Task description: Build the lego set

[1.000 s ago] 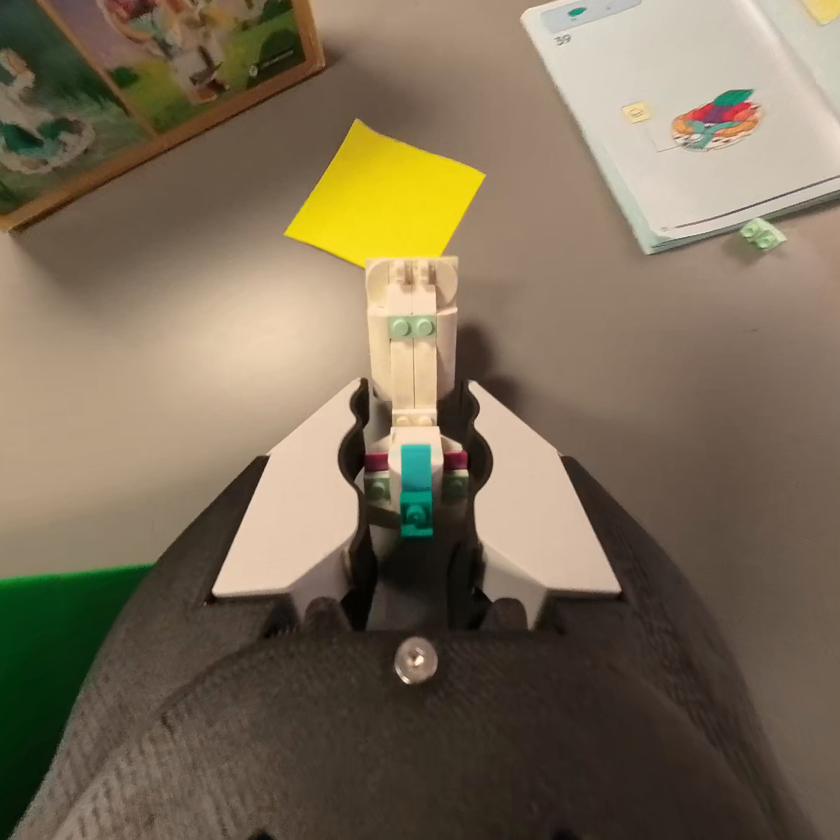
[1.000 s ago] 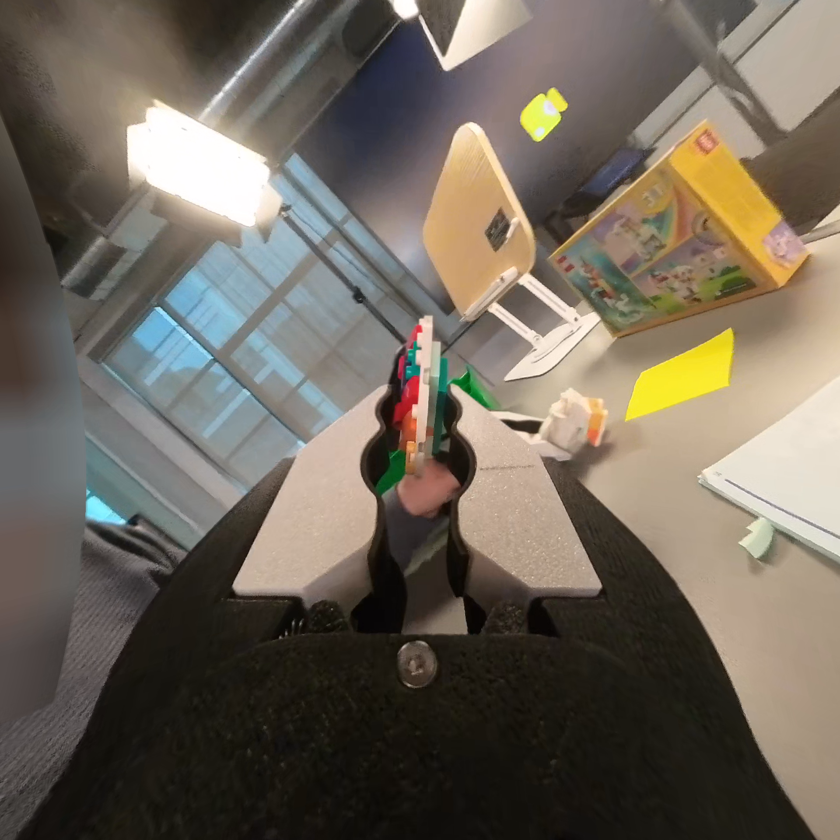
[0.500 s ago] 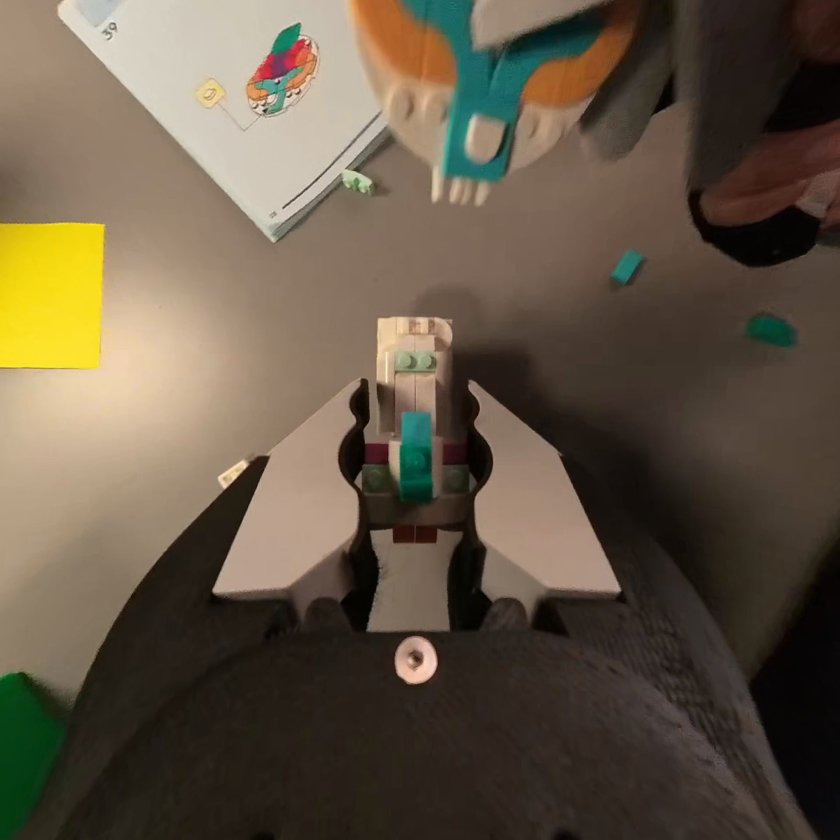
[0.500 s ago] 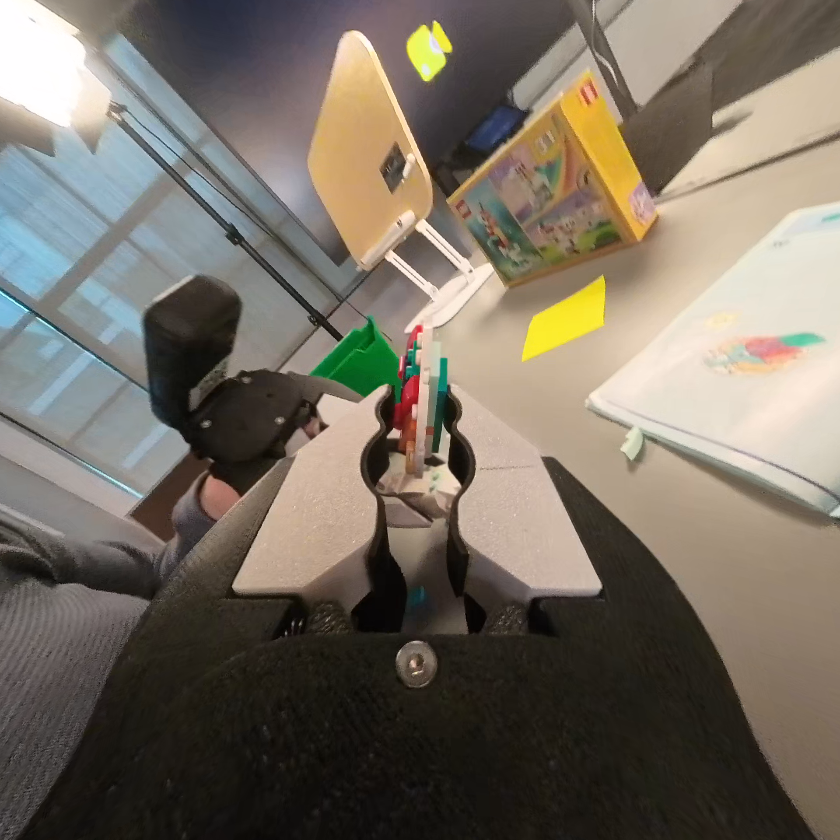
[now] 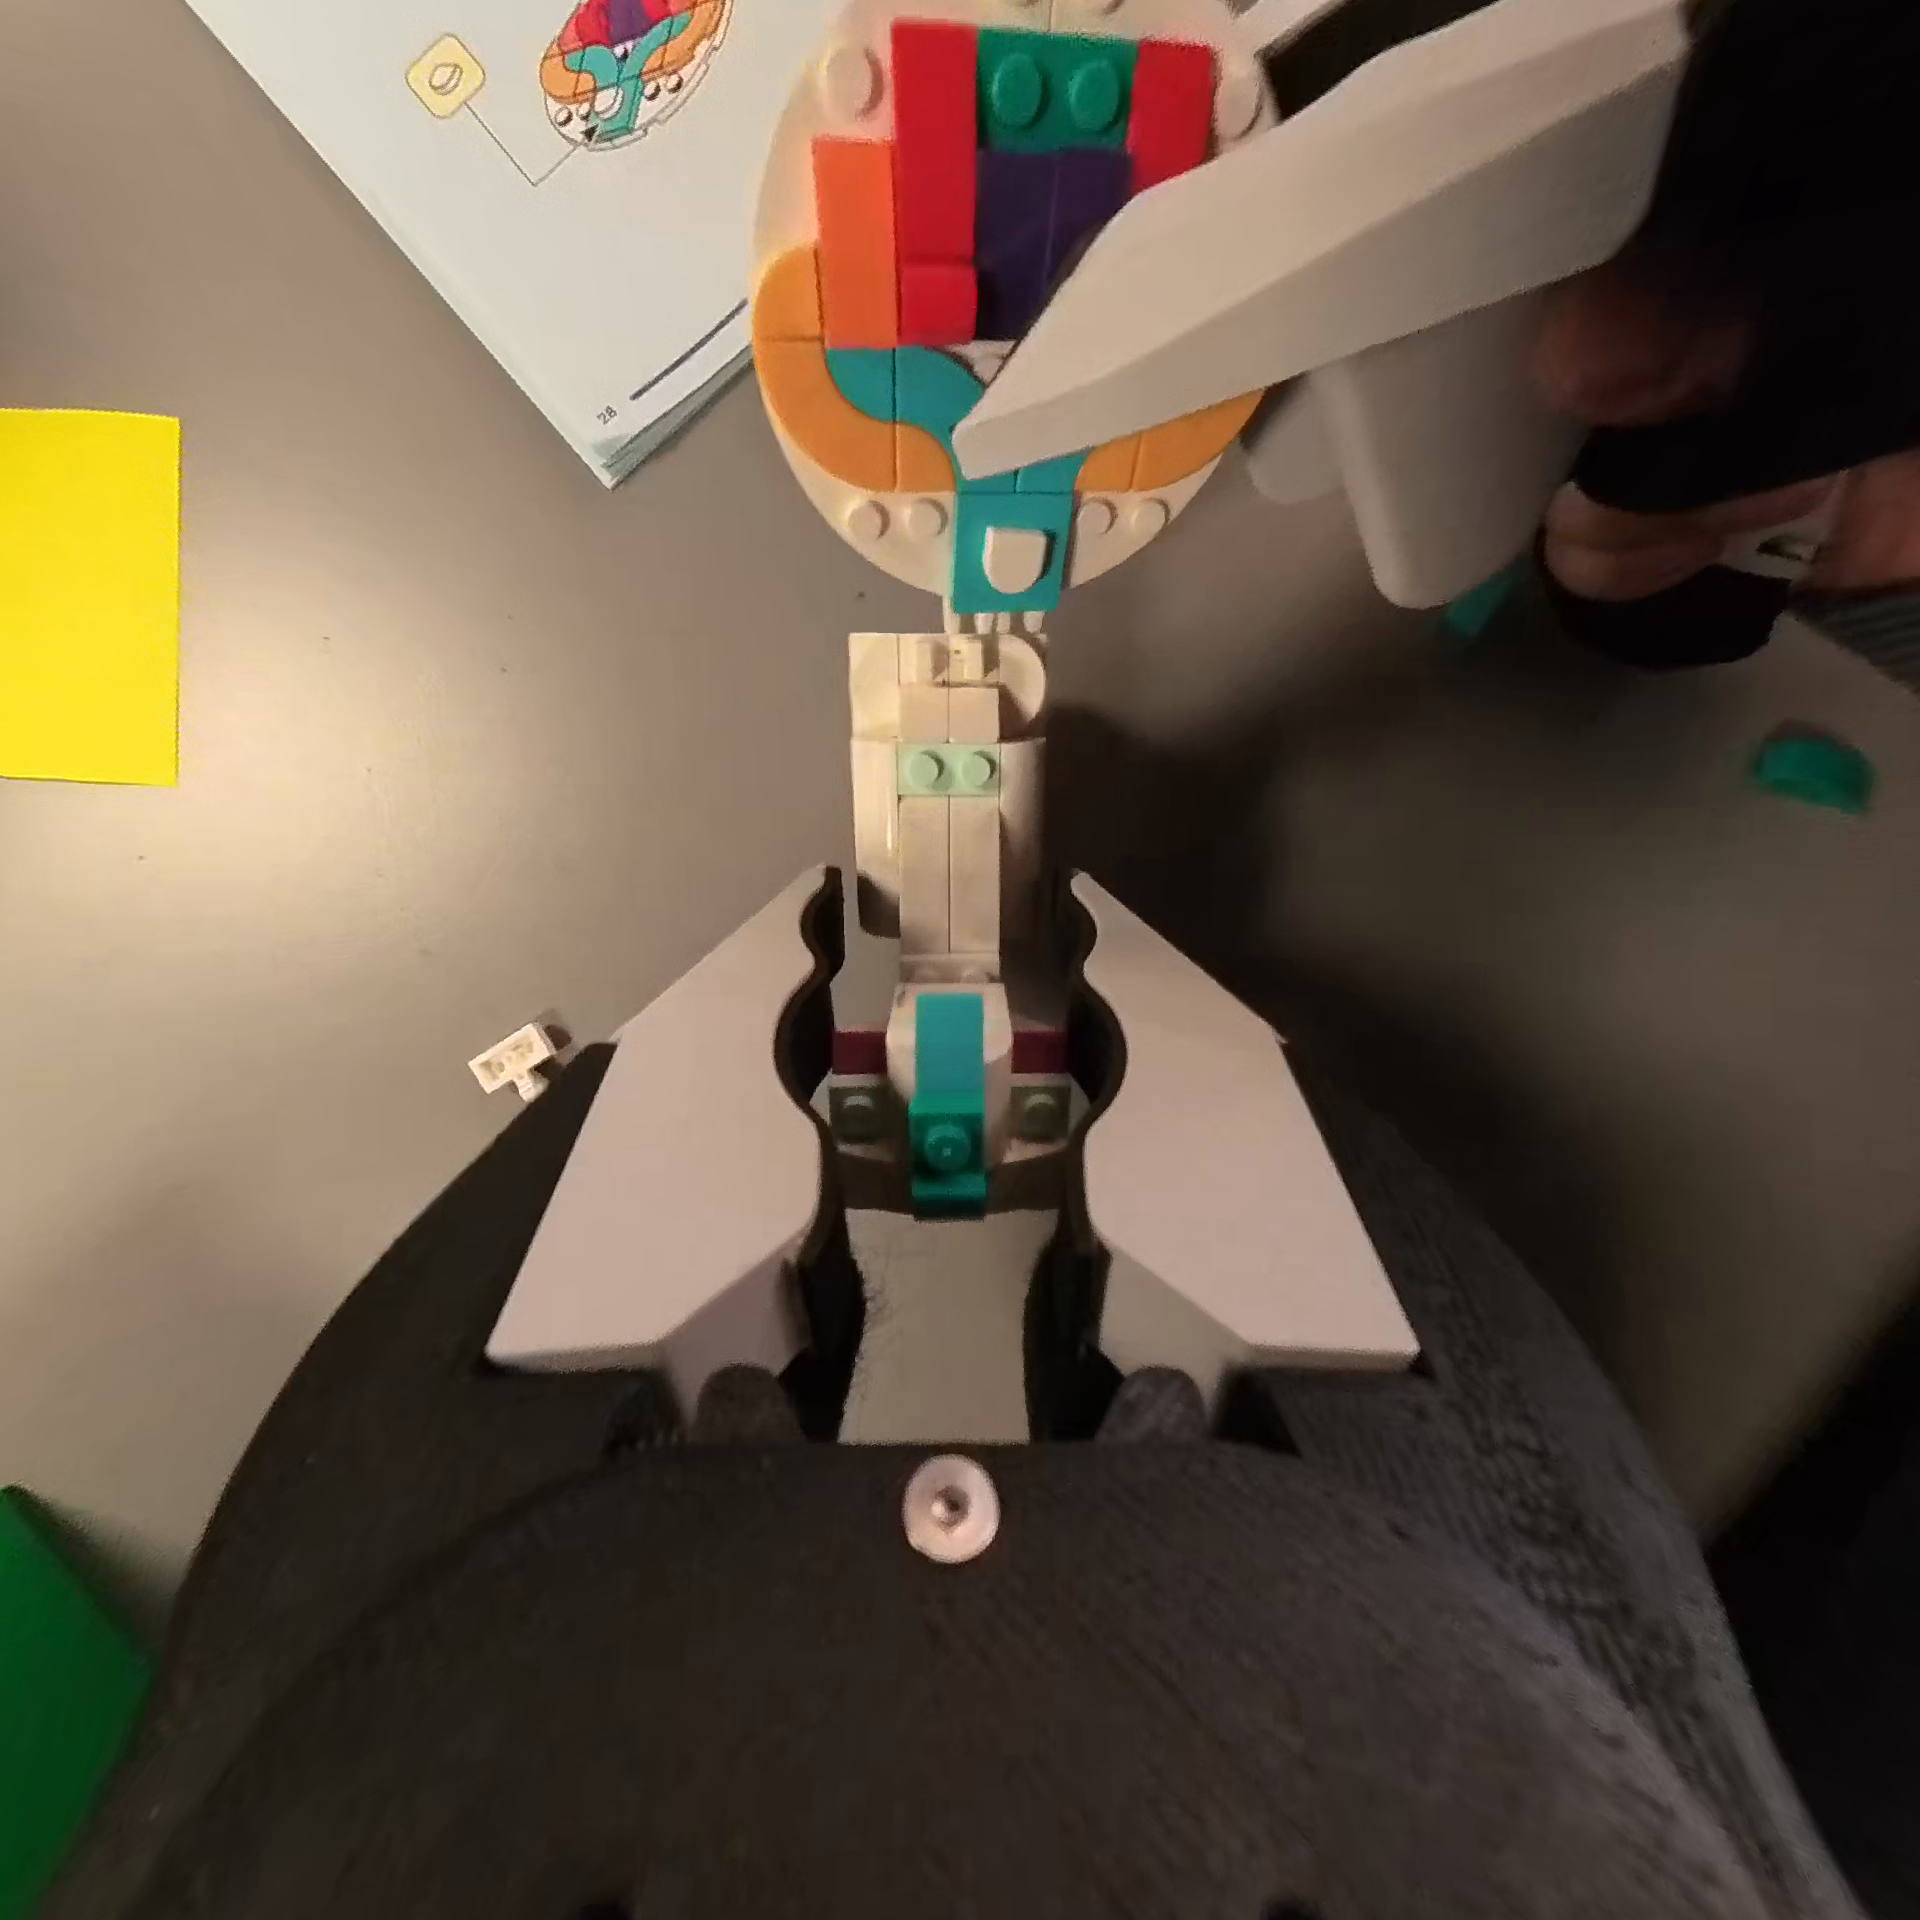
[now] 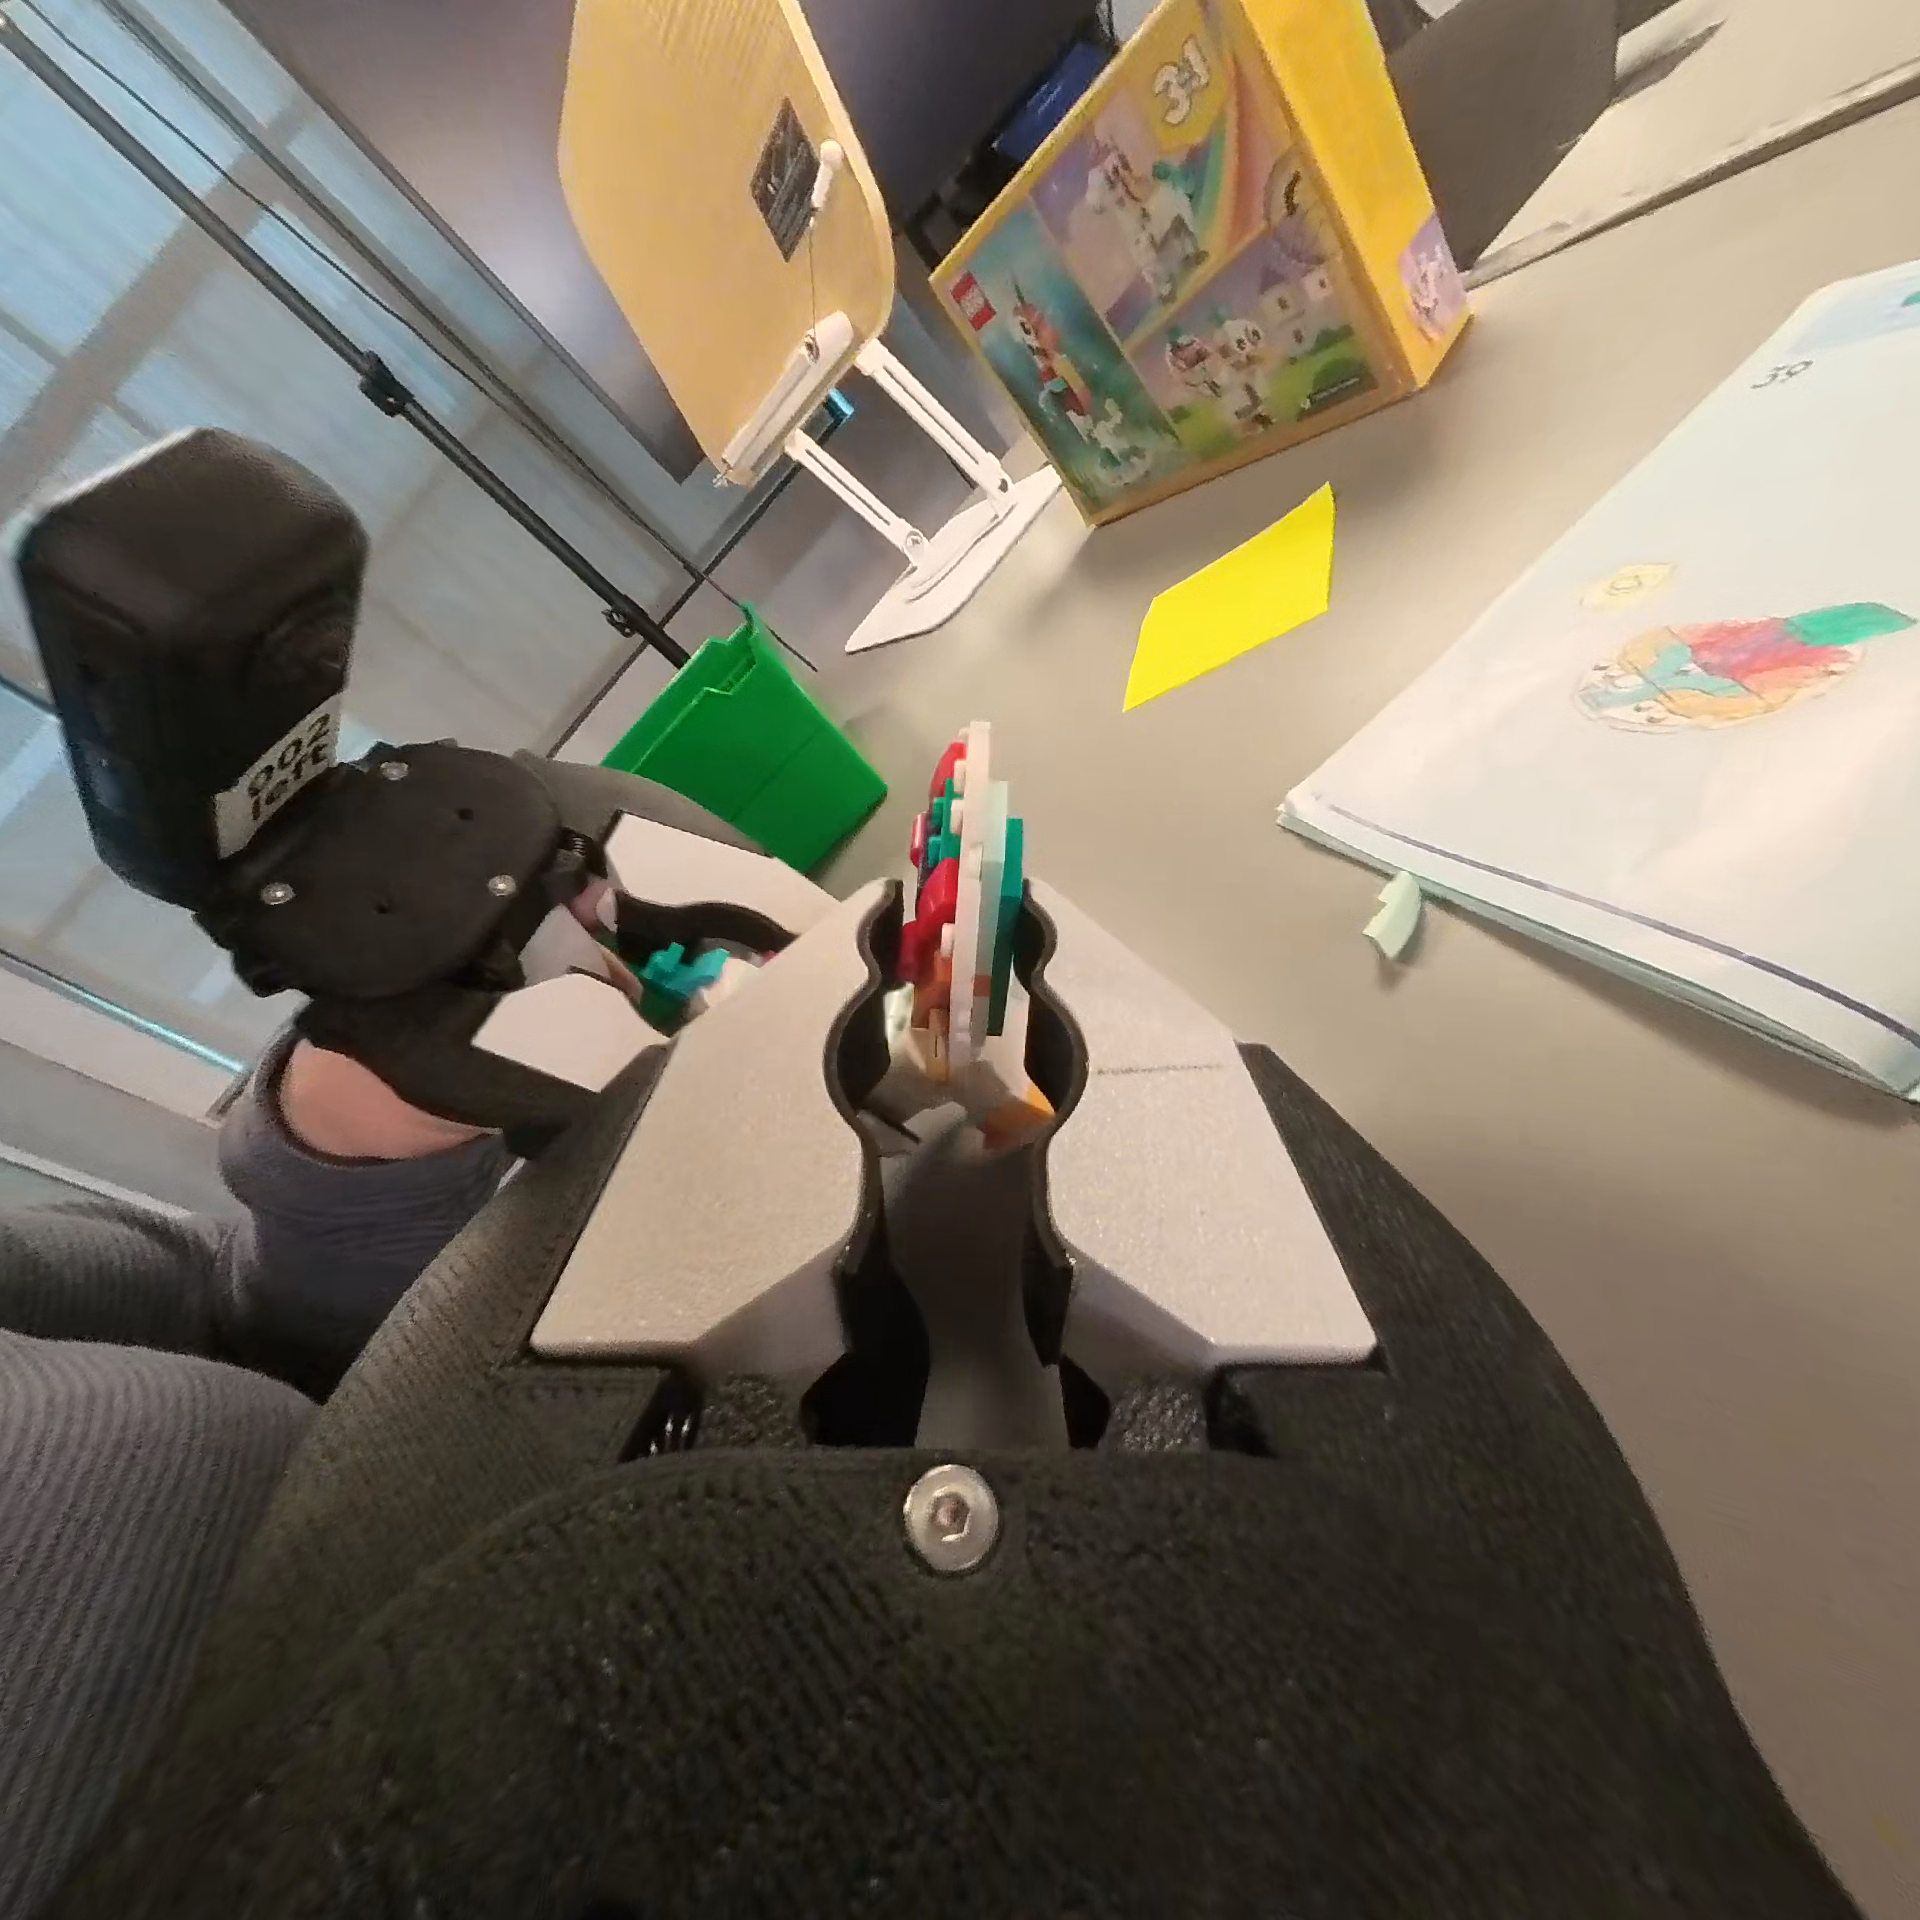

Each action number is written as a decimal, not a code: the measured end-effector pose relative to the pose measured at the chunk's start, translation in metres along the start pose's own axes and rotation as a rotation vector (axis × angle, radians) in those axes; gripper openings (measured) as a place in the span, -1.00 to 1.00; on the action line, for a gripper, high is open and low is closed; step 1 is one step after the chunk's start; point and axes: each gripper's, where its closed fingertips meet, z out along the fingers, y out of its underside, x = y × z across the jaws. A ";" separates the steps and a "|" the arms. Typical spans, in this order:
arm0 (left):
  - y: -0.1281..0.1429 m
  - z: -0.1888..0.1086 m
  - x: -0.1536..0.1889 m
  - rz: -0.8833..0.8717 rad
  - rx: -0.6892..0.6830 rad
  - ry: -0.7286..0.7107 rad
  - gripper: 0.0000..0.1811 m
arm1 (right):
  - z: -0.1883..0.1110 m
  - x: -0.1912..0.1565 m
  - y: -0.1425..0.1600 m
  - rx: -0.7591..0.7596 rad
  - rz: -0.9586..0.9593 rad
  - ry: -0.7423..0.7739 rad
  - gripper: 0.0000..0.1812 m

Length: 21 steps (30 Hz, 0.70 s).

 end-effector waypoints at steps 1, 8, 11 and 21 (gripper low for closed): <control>0.001 0.000 -0.001 0.002 -0.010 -0.008 -0.57 | 0.000 -0.002 -0.002 0.009 -0.002 -0.006 -0.79; -0.009 -0.005 0.003 0.027 -0.015 0.006 -0.57 | 0.004 0.005 0.009 -0.042 -0.015 0.024 -0.79; -0.010 -0.004 0.003 0.037 -0.014 0.009 -0.57 | 0.004 0.008 0.010 -0.044 0.002 0.032 -0.79; -0.017 -0.004 0.004 -0.002 0.136 0.028 -0.56 | 0.005 0.009 0.012 -0.053 0.003 0.040 -0.79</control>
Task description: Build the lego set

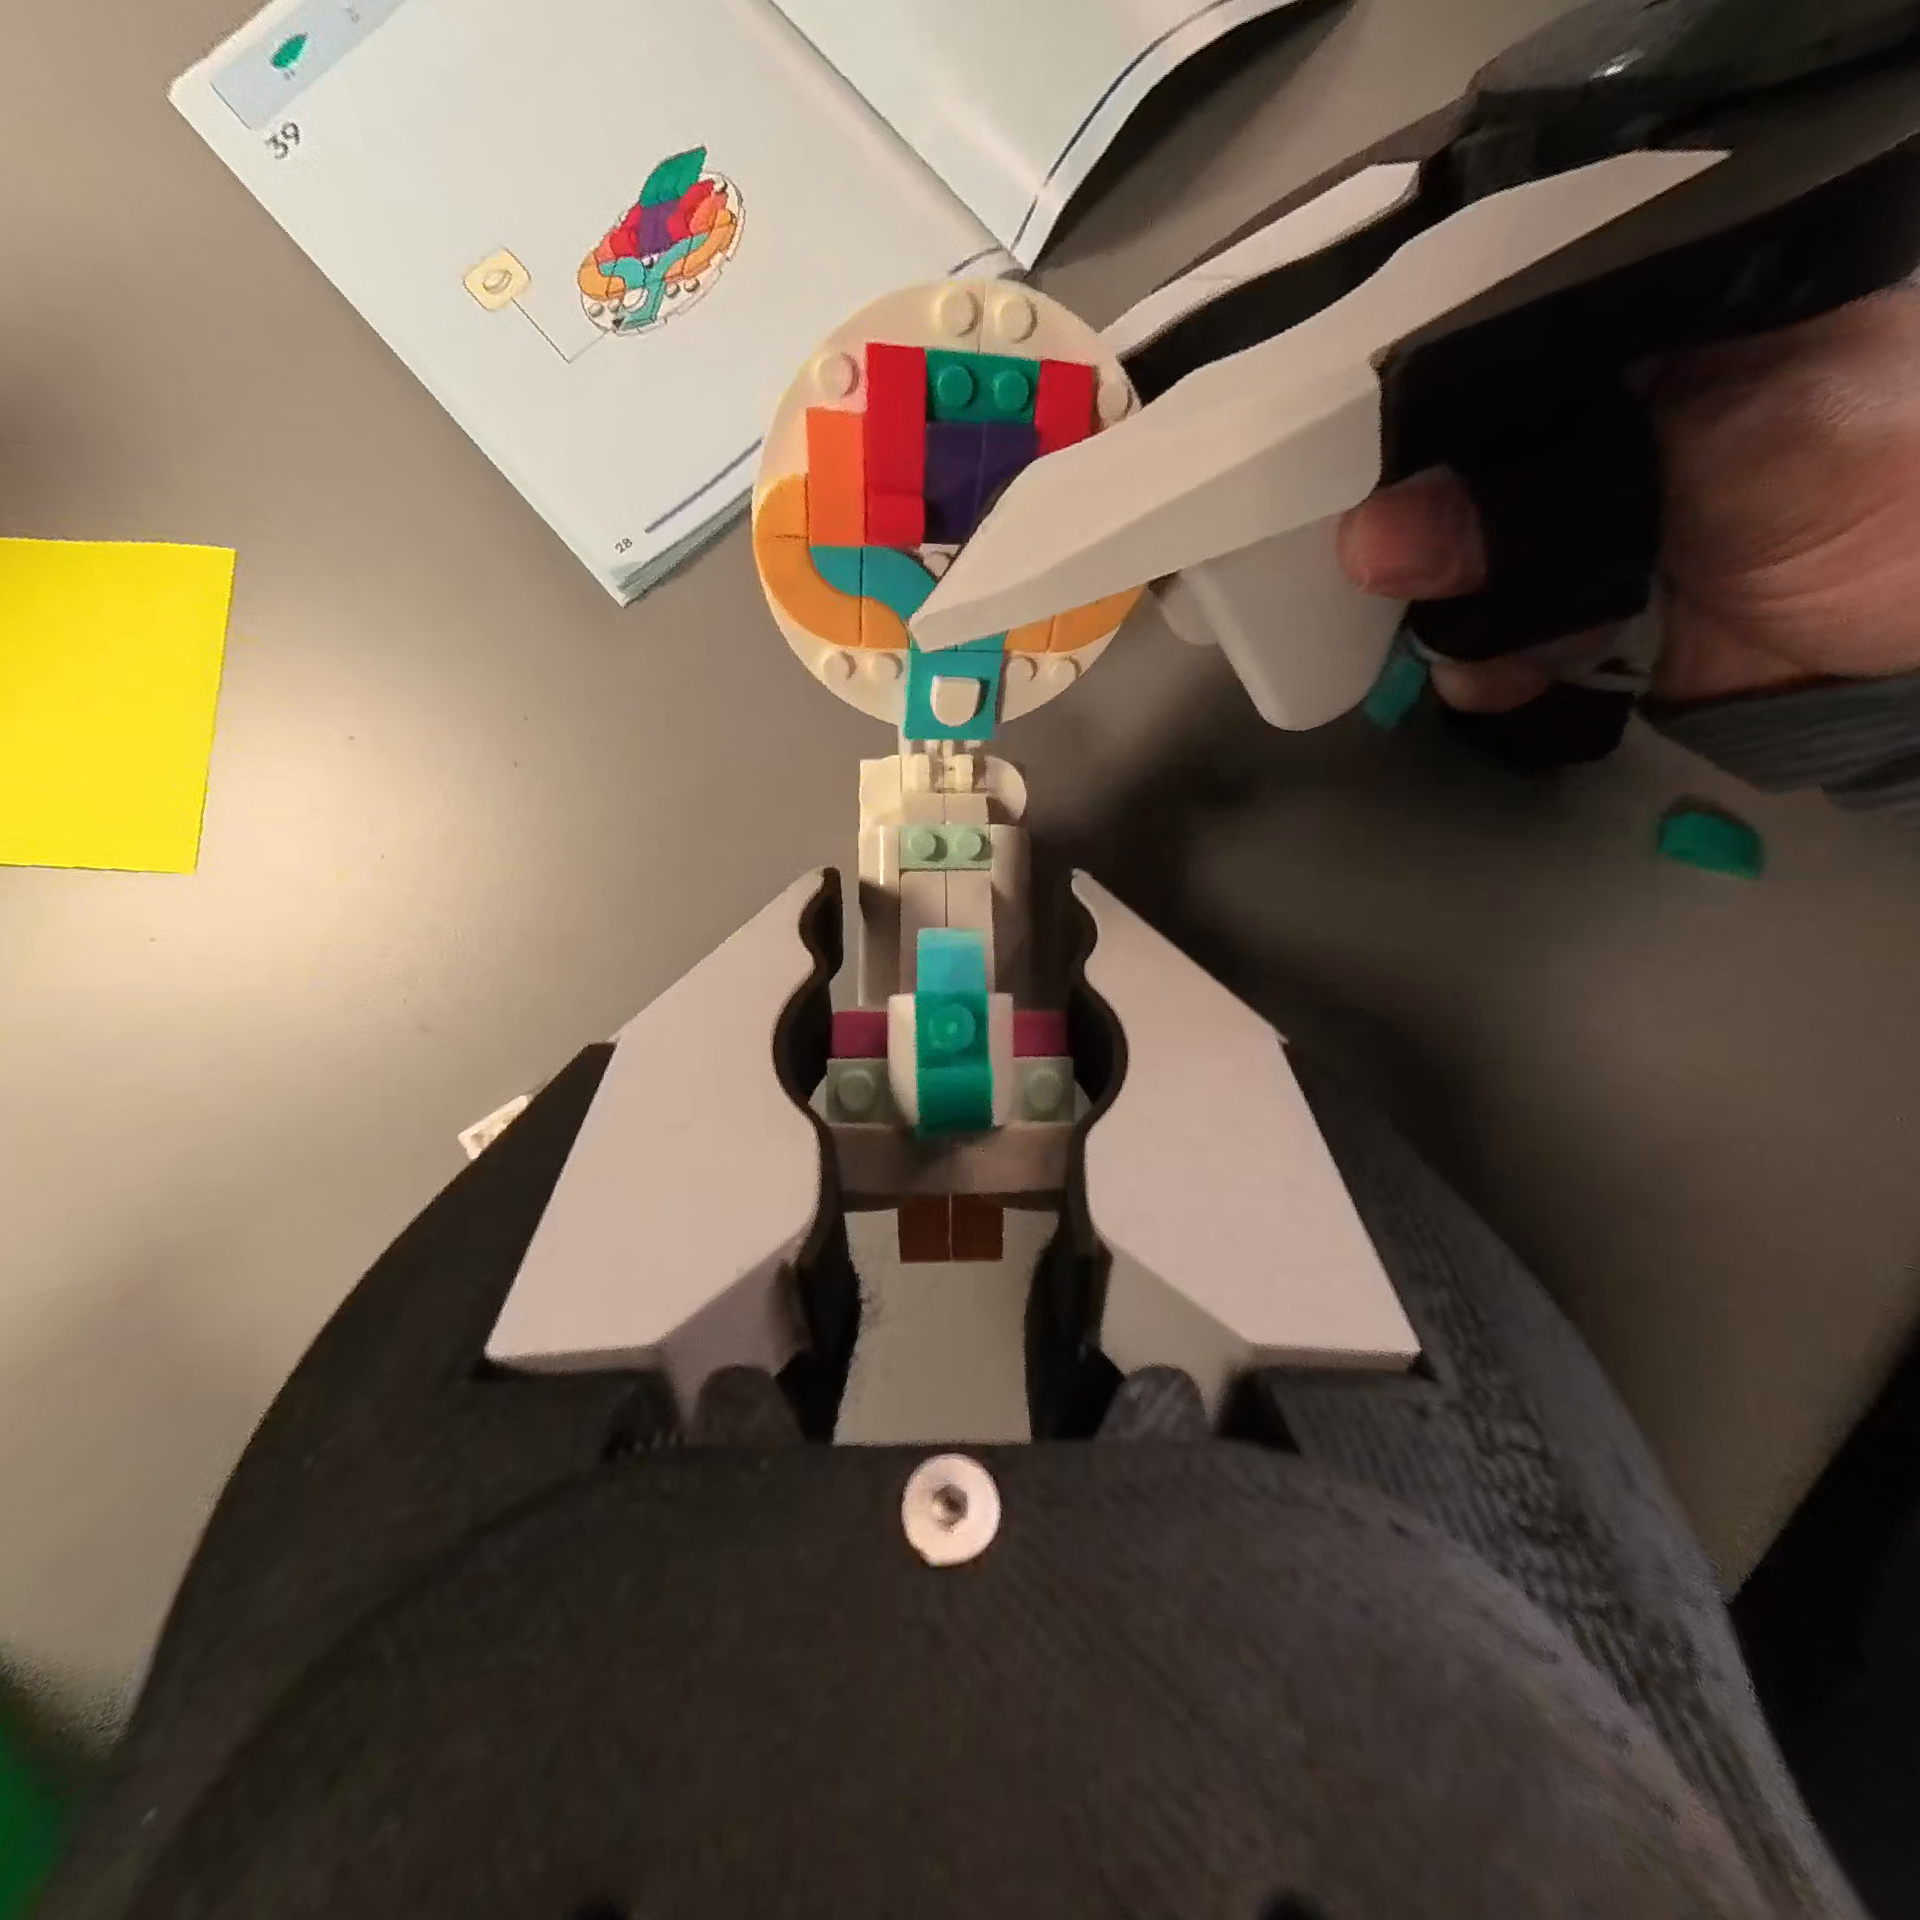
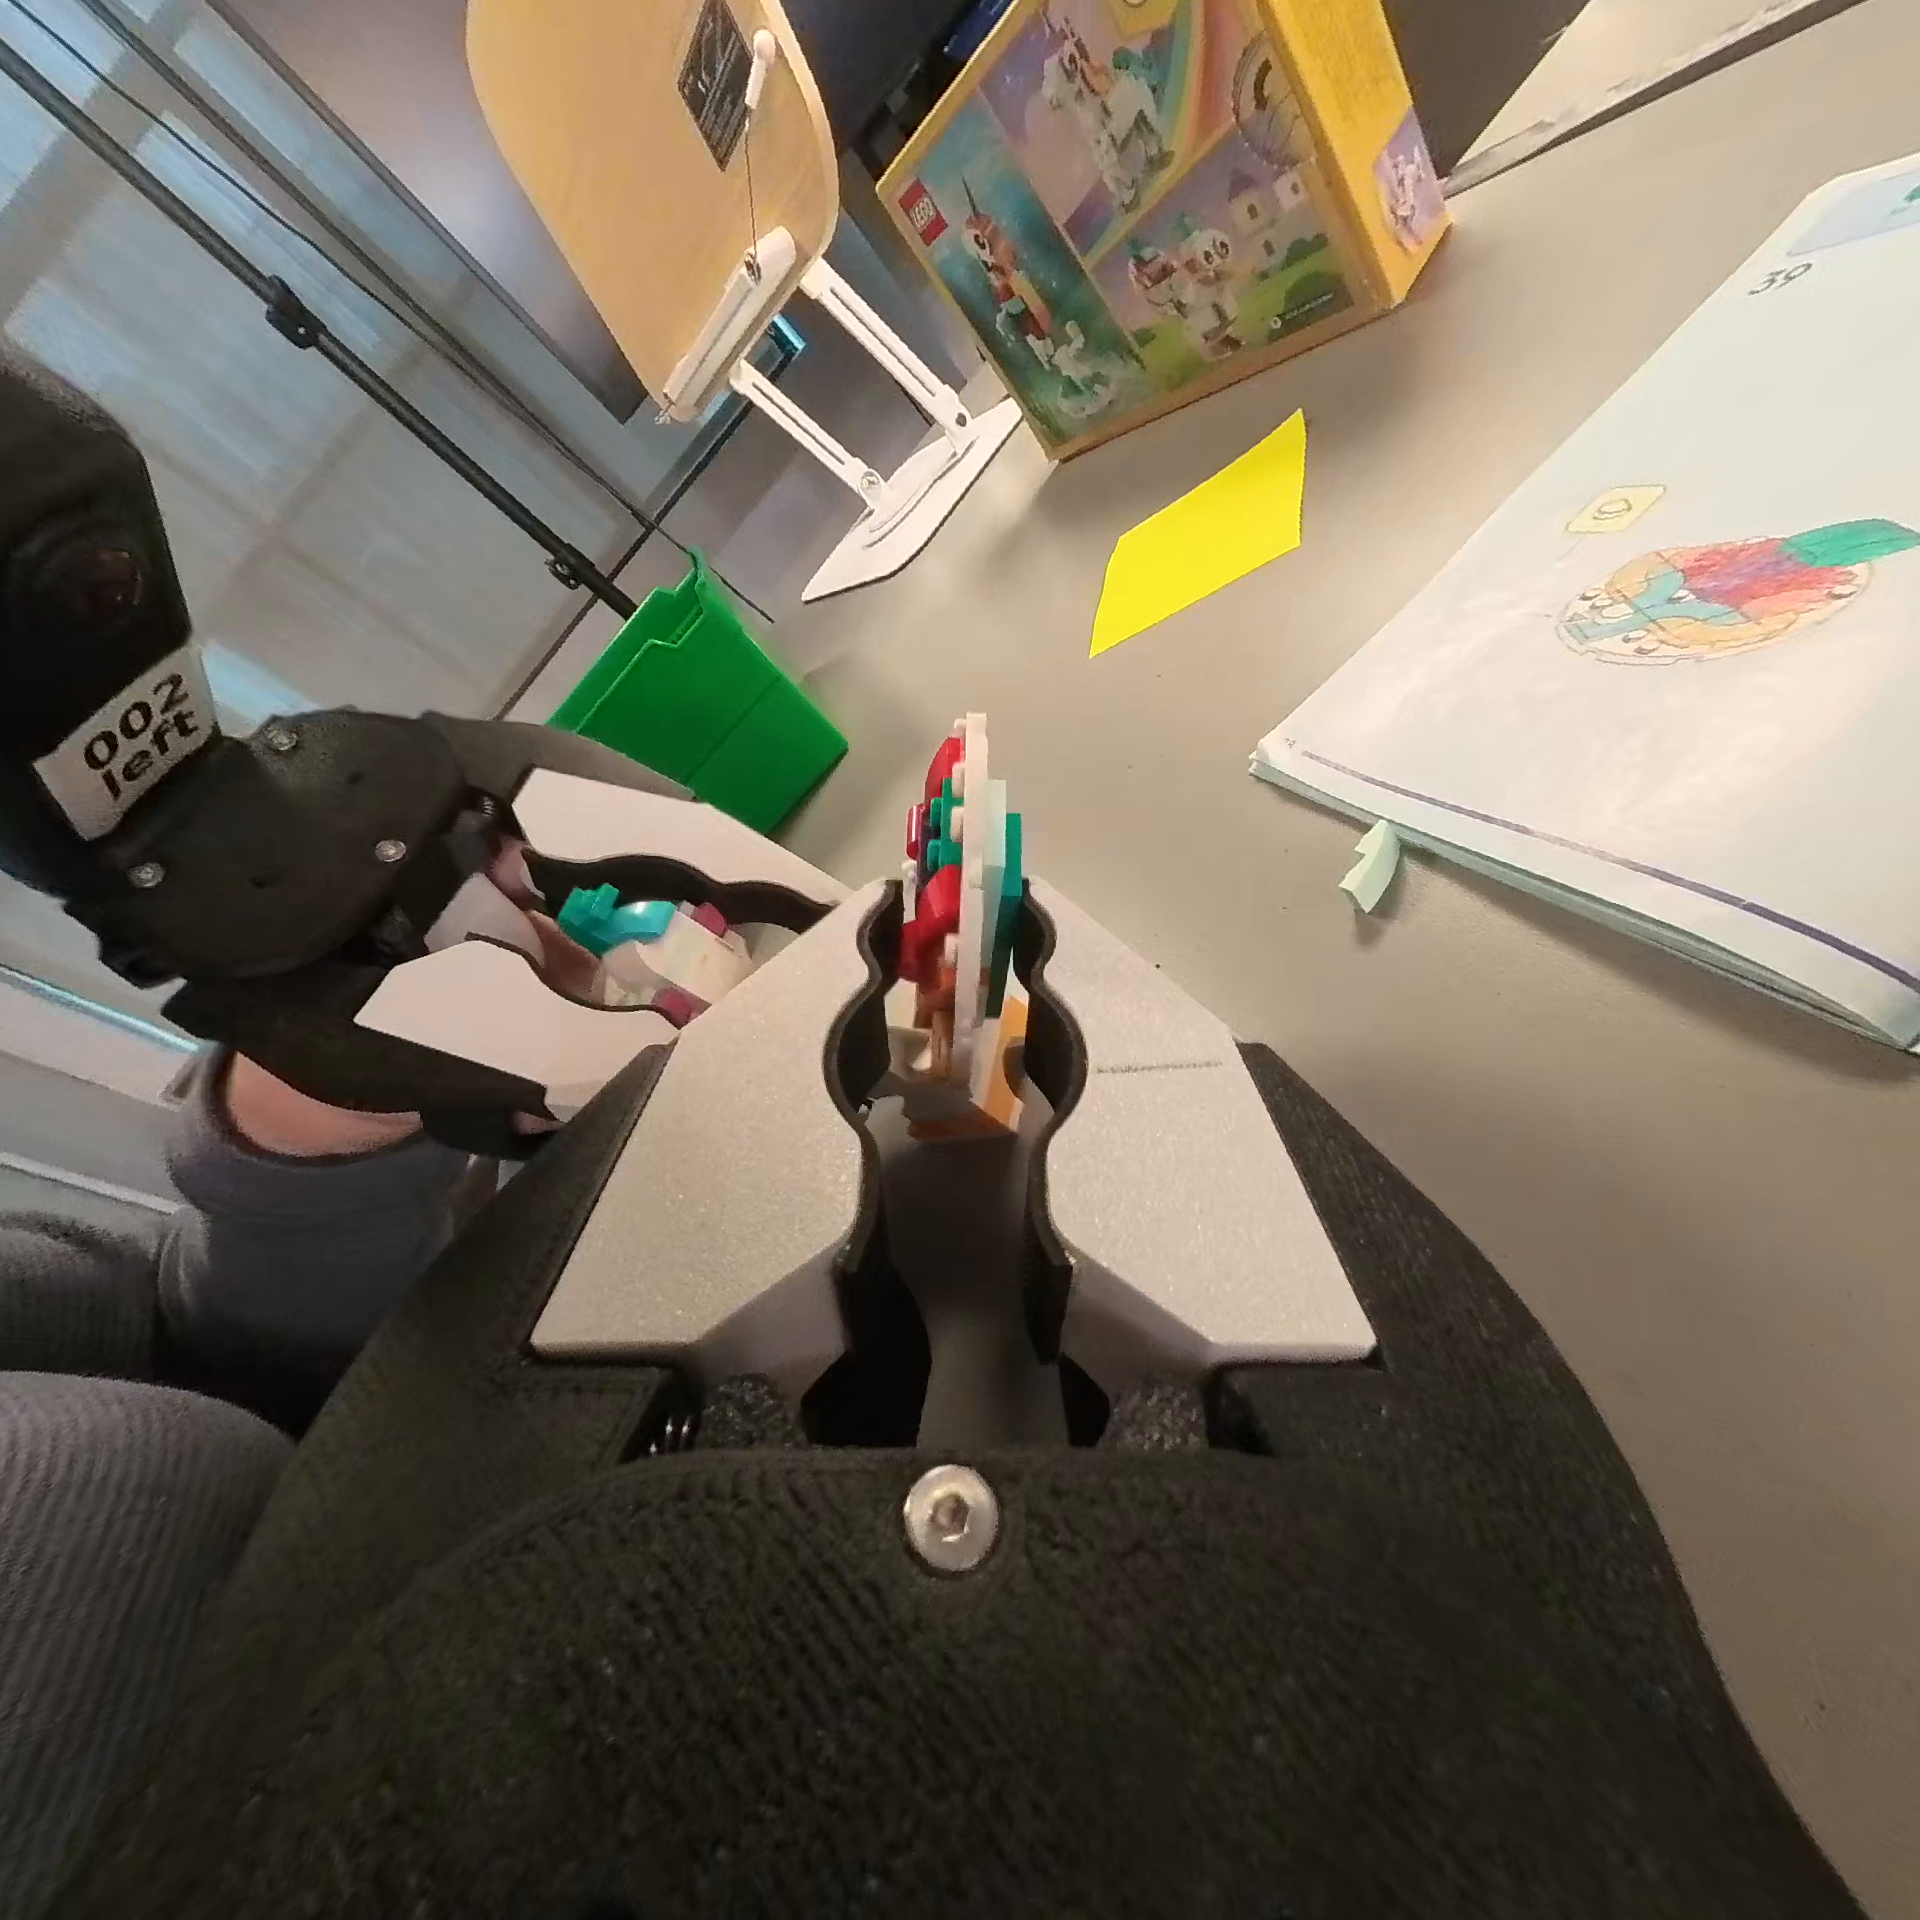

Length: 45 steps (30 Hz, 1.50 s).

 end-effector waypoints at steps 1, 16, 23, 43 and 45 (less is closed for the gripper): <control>0.002 0.001 0.000 -0.004 0.003 0.001 -0.56 | 0.001 0.000 0.002 -0.009 0.000 0.002 -0.79; 0.024 0.002 0.000 0.014 -0.102 0.032 -0.51 | -0.004 0.007 -0.002 -0.041 -0.107 0.074 -0.79; 0.026 0.002 -0.004 0.109 -0.200 0.039 -0.51 | -0.008 -0.005 -0.009 -0.030 -0.094 0.008 -0.79; 0.029 0.004 -0.010 0.040 -0.080 0.024 -0.39 | 0.011 -0.021 0.013 -0.051 0.047 -0.094 -0.79; 0.030 0.003 -0.011 0.042 -0.048 0.015 -0.40 | 0.012 -0.021 0.013 -0.050 0.058 -0.102 -0.80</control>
